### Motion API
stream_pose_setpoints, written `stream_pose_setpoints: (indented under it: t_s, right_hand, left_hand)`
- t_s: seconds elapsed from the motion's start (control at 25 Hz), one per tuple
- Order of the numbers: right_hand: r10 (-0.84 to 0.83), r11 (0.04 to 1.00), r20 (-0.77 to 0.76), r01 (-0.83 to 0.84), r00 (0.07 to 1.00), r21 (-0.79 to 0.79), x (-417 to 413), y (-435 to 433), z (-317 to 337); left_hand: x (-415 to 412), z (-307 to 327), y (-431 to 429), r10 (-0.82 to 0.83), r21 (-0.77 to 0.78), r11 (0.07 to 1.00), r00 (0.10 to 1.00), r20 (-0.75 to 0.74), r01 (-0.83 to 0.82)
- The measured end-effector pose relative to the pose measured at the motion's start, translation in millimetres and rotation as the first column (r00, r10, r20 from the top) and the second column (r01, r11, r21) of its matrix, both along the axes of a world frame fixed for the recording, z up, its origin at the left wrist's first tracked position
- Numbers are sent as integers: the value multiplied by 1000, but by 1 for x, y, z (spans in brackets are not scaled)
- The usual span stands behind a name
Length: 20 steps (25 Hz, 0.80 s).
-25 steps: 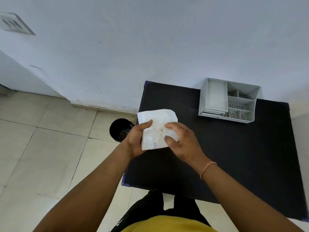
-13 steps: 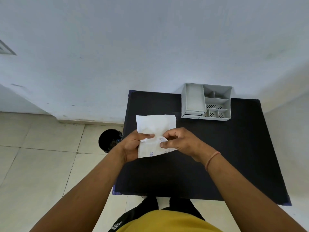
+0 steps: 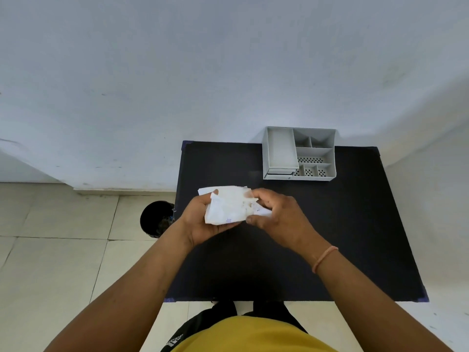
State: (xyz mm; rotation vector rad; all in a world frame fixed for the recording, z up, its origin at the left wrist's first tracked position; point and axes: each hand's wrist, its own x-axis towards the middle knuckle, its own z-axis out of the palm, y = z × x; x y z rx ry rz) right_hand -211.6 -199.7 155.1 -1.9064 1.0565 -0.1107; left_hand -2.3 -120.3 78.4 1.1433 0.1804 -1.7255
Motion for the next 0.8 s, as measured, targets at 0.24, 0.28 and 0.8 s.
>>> stream_pose_setpoints:
  t_s: [0.24, 0.28, 0.8]
  right_hand:
    - [-144, 977, 9, 144, 990, -155, -2, -16, 7]
    - [-188, 972, -2, 186, 982, -143, -3, -18, 6]
    - [-383, 852, 135, 294, 914, 433, -3, -3, -3]
  left_hand:
    - [-11, 5, -11, 4, 196, 977, 921, 389, -87]
    - [-14, 12, -11, 4, 178, 980, 897, 442, -92]
    - [-61, 74, -32, -247, -9, 951, 773, 584, 310]
